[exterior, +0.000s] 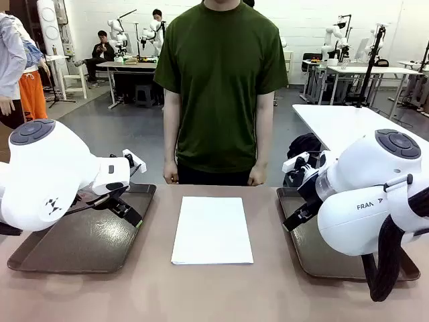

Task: Sort the A4 documents.
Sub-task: Receive the A4 Paper.

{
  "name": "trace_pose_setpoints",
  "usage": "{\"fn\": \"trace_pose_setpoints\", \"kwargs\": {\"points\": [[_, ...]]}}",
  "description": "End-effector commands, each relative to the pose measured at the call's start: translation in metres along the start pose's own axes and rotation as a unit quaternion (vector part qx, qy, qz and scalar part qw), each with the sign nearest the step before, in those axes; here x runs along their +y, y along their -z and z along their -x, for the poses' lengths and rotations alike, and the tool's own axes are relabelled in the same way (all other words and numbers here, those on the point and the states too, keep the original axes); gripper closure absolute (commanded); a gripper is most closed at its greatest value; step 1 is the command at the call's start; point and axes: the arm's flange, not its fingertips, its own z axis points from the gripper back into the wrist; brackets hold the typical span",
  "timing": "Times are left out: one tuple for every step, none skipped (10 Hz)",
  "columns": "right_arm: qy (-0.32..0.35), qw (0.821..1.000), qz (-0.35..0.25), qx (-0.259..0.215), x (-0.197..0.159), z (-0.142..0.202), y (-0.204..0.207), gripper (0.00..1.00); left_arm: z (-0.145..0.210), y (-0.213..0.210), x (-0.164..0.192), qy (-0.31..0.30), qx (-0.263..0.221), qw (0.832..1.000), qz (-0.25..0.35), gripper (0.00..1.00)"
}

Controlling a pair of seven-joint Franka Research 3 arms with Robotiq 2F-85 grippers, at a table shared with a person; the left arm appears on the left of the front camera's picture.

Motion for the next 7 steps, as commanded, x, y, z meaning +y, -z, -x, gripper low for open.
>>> {"fn": "trace_pose_setpoints", "kwargs": {"points": [[0.0,1.0,0.0,0.0,0.0,0.0,0.0,0.0,0.0,0.0,0.0,0.0,0.0,1.0,0.0,0.0],[0.0,1.0,0.0,0.0,0.0,0.0,0.0,0.0,0.0,0.0,0.0,0.0,0.0,1.0,0.0,0.0],[0.0,1.0,0.0,0.0,0.0,0.0,0.0,0.0,0.0,0.0,0.0,0.0,0.0,1.0,0.0,0.0],[0.0,1.0,0.0,0.0,0.0,0.0,0.0,0.0,0.0,0.0,0.0,0.0,0.0,1.0,0.0,0.0],[0.0,1.0,0.0,0.0,0.0,0.0,0.0,0.0,0.0,0.0,0.0,0.0,0.0,1.0,0.0,0.0],[0.0,1.0,0.0,0.0,0.0,0.0,0.0,0.0,0.0,0.0,0.0,0.0,0.0,1.0,0.0,0.0],[0.0,1.0,0.0,0.0,0.0,0.0,0.0,0.0,0.0,0.0,0.0,0.0,0.0,1.0,0.0,0.0]]}}
